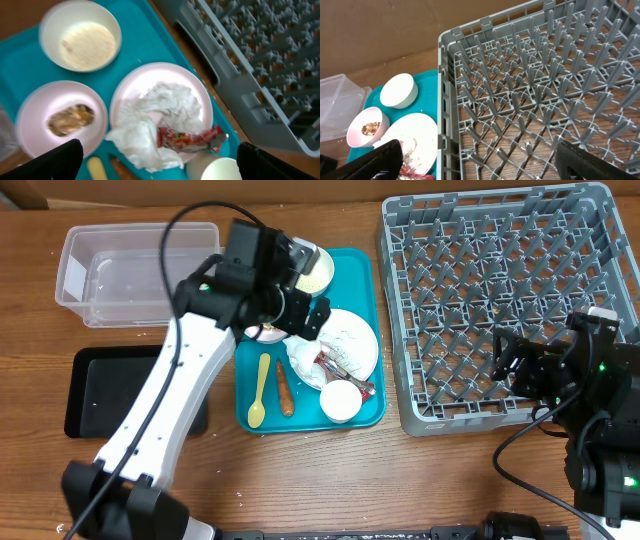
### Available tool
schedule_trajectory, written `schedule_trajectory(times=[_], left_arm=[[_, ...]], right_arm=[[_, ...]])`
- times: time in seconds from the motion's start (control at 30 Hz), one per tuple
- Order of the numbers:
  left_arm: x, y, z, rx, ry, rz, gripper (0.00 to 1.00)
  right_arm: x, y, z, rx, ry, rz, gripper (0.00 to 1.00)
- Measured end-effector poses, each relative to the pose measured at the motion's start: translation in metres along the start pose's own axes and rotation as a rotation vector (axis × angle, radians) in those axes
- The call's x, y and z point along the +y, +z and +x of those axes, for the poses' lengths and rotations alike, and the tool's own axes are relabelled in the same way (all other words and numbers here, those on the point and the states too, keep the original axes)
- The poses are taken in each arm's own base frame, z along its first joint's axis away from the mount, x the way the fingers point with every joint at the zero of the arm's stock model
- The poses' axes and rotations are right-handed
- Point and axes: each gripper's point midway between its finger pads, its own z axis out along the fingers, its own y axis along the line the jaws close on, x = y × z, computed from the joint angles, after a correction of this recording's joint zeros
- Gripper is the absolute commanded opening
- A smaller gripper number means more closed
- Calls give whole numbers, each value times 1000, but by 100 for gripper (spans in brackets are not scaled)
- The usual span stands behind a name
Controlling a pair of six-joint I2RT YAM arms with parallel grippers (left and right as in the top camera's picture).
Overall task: Sort waste into correct bins and load items into the dishwasher
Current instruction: 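Reach left gripper to the white plate and grasp the tissue and wrapper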
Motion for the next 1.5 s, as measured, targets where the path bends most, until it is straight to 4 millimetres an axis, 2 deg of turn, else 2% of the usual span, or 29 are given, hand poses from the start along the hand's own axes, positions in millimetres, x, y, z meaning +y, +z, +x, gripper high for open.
schedule_trajectory(times=[0.13, 0.3, 0.5, 0.6, 0.7, 0.87, 1.07, 1.17, 1.23, 1.33, 1.4, 1.5], left_arm=[[-7, 17, 14, 73, -21, 59, 100], [-17, 34, 35, 180, -76, 29, 100], [-34, 81, 66, 322, -159, -74, 100], [-34, 106, 79, 370, -201, -125, 100], [-26, 124, 91, 408, -238, -172, 100], [-11, 141, 99, 428, -283, -213, 100], [-3, 160, 104, 433, -280, -223, 99], [1, 172, 111, 454, -276, -236, 85], [2, 173, 106, 435, -274, -238, 64], [7, 175, 105, 432, -265, -255, 21], [8, 176, 104, 429, -266, -255, 4], [8, 176, 105, 431, -258, -253, 4]], right_arm=[[1, 0, 1, 3, 0, -6, 100], [1, 0, 4, 18, 3, -5, 100], [0, 0, 6, 24, 5, -3, 100], [0, 0, 7, 31, 6, -2, 100], [-1, 0, 10, 41, 9, 0, 100], [-1, 0, 11, 46, 10, 1, 100], [-1, 0, 12, 47, 11, 2, 100], [-1, 0, 12, 48, 11, 2, 100], [-1, 0, 12, 49, 11, 2, 100], [-1, 0, 12, 48, 10, 2, 100], [-1, 0, 12, 48, 10, 2, 100], [-1, 0, 12, 48, 11, 2, 100]])
